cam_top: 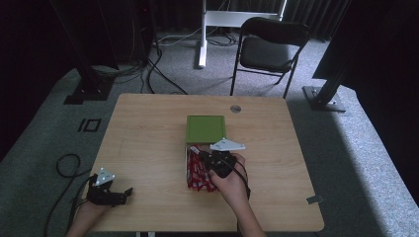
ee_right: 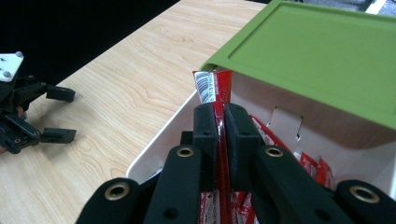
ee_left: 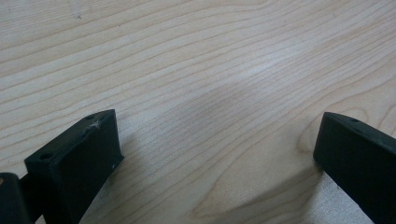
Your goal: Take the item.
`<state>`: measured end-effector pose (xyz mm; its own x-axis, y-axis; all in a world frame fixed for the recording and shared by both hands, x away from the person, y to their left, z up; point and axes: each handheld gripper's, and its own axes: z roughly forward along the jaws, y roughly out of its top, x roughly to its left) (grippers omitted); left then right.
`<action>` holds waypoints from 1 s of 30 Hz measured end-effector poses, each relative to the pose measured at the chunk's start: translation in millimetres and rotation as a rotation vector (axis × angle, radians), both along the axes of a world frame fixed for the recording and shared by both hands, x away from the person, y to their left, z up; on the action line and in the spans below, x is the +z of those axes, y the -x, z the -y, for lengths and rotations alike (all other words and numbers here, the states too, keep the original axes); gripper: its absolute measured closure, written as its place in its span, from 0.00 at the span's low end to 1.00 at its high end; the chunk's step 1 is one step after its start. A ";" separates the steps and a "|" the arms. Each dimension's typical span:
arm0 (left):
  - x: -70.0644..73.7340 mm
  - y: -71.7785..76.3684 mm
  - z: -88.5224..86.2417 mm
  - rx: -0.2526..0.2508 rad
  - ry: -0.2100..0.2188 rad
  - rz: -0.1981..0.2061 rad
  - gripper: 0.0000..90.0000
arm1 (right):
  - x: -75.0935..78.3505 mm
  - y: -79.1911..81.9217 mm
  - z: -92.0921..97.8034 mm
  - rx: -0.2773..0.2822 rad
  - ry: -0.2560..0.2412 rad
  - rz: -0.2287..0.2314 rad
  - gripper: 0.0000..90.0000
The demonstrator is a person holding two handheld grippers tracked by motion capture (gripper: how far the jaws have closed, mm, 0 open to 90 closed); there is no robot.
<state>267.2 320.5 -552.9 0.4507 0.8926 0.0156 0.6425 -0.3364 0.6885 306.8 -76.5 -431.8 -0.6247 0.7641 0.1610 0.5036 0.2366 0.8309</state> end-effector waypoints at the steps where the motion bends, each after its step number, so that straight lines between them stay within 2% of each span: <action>1: 0.1 0.0 0.0 -0.001 -0.001 0.000 0.02 | 0.0 0.0 0.0 0.000 0.000 0.000 0.93; 7: 0.2 0.0 -0.2 -0.002 -0.002 -0.002 0.02 | 16.9 -2.5 4.8 -0.009 -0.010 0.033 0.93; 16: 0.1 0.0 0.0 -0.001 -0.001 -0.001 0.02 | 36.6 -12.1 22.6 -0.067 -0.027 0.086 0.93; 22: 0.1 0.0 -0.1 -0.001 -0.001 -0.001 0.02 | 42.6 -17.6 33.6 -0.108 -0.031 0.107 0.93; 25: 0.1 0.0 -0.1 -0.001 -0.001 -0.001 0.02 | 43.3 -20.8 40.1 -0.125 -0.049 0.113 0.93; 26: 0.1 0.0 -0.1 -0.001 -0.001 -0.001 0.02 | 42.7 -22.5 43.7 -0.146 -0.042 0.126 0.93; 29: 0.2 0.0 -0.1 -0.001 -0.001 -0.001 0.02 | 42.0 -24.0 47.3 -0.163 -0.041 0.130 0.93; 30: 0.1 0.0 -0.1 -0.001 -0.001 -0.001 0.02 | 40.9 -25.9 51.9 -0.182 -0.027 0.133 0.93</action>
<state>267.2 320.6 -552.7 0.4513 0.8922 0.0160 0.6431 -0.3377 0.6873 332.7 -128.5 -391.0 -0.4942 0.8626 0.1078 0.4211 0.1291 0.8978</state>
